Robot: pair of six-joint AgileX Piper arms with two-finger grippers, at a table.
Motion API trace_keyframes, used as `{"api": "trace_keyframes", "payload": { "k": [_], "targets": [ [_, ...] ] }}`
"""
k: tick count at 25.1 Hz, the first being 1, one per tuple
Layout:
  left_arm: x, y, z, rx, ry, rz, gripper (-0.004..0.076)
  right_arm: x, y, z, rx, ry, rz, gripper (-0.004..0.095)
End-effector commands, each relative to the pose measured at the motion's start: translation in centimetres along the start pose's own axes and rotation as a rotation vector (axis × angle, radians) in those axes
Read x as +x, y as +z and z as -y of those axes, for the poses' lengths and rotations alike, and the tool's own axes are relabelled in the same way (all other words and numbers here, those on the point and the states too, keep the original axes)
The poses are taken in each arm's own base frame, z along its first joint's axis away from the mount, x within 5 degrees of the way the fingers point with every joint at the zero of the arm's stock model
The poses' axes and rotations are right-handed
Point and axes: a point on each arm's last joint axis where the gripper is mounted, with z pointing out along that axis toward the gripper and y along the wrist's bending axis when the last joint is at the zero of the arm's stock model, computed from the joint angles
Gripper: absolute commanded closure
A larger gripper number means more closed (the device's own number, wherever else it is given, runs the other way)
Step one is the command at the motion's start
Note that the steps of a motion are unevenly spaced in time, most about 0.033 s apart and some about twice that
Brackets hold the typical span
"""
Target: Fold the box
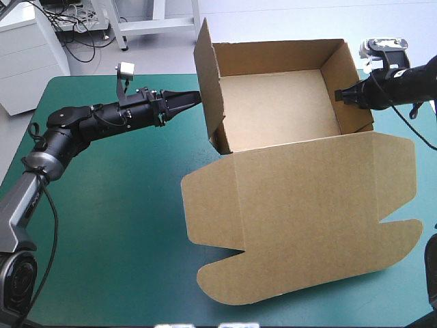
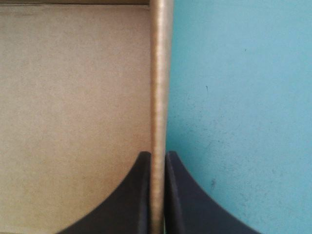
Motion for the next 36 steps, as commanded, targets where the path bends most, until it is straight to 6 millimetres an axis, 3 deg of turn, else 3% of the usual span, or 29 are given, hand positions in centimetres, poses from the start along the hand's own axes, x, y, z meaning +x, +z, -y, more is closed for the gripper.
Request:
{"api": "trace_keyframes", "payload": {
  "k": [1,5,9,16,21,24,32,36],
  "targets": [
    [-2.0,0.0,4.6,0.125,0.042,0.077,0.0297,-1.1,-2.5,-1.0,-0.01,0.007,0.124,0.0912],
    [-1.7,1.0,4.9,0.025,0.09,0.01,0.0262,-1.1,-2.5,-1.0,-0.011,0.013,0.124,0.0912],
    [-1.9,1.8,6.2,0.04,0.131,0.004,0.018,-1.1,-2.5,-1.0,-0.01,0.019,0.126,0.0912],
    [-2.3,3.6,6.9,-0.125,0.162,-0.086,0.0172,-1.0,-2.5,-1.0,-0.016,0.069,0.119,0.0912],
    [-2.8,5.0,7.4,-0.137,0.115,-0.128,0.0172,-1.0,-2.5,-0.9,-0.003,0.089,0.11,0.0912],
    [-2.8,6.1,7.6,-0.219,0.133,-0.242,0.0172,-0.8,-2.4,-0.8,0.019,0.099,0.094,0.0912],
    [-3.9,7.3,9.2,-0.417,0.246,-0.332,0.0172,-1.0,-1.5,-2.8,0.069,0.069,0.081,0.0911],
    [-3.8,7.4,8.7,-0.505,0.248,-0.389,0.0172,-1.2,-1.5,-3.3,0.037,0.102,0.103,0.0912]
  ]
}}
